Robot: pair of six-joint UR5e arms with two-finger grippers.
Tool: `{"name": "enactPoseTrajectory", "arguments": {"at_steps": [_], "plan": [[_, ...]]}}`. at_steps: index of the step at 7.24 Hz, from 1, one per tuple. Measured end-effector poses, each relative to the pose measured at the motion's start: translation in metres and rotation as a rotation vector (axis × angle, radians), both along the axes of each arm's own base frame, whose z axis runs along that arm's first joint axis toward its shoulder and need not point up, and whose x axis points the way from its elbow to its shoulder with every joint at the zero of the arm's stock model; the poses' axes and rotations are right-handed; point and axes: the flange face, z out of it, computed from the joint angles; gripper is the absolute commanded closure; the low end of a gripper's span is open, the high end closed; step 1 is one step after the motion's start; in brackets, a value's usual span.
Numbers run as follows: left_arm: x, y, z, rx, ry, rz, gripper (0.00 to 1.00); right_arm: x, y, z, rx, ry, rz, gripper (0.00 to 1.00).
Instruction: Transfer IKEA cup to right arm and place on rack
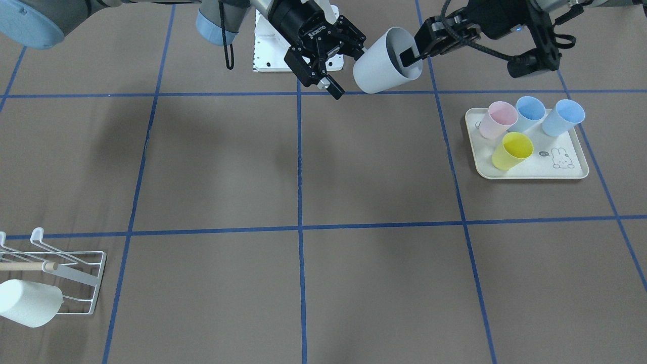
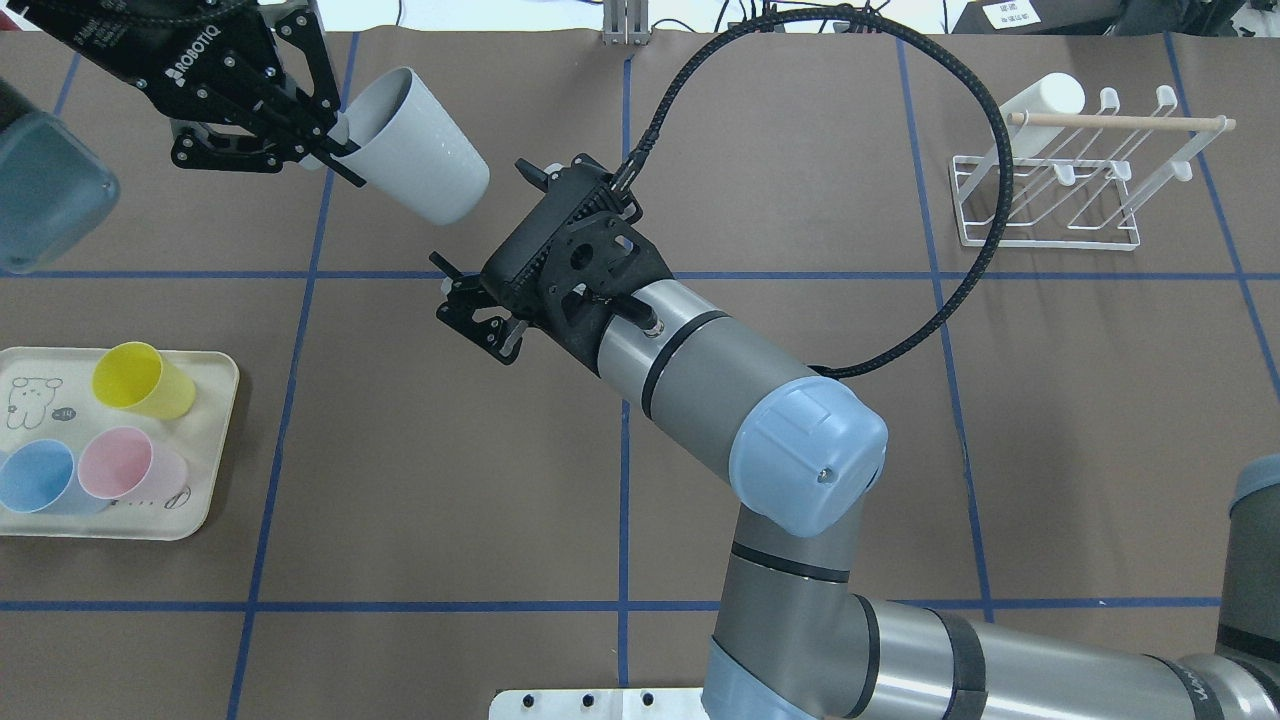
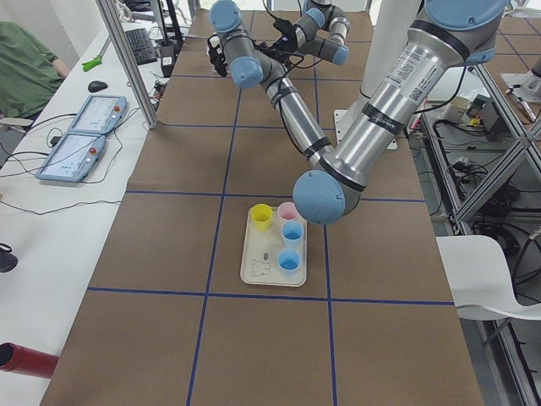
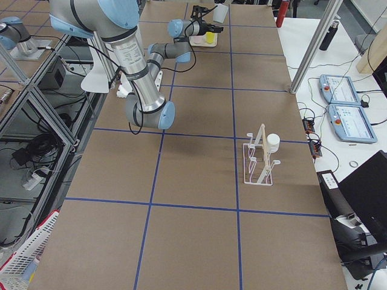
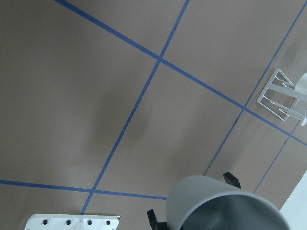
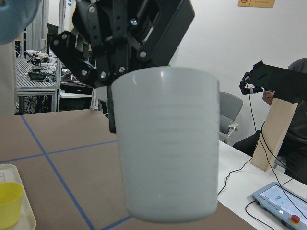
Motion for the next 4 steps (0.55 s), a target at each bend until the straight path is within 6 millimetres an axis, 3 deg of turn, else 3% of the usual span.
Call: {"name": "enactPoseTrajectory", "arguments": {"at_steps": [4], "plan": [[0.0090, -0.0033, -0.0033, -0.001, -0.001, 0.012, 1.00, -0.0005, 0.0024, -0.0053, 0.041, 0.031, 0.013, 0.02]]}}
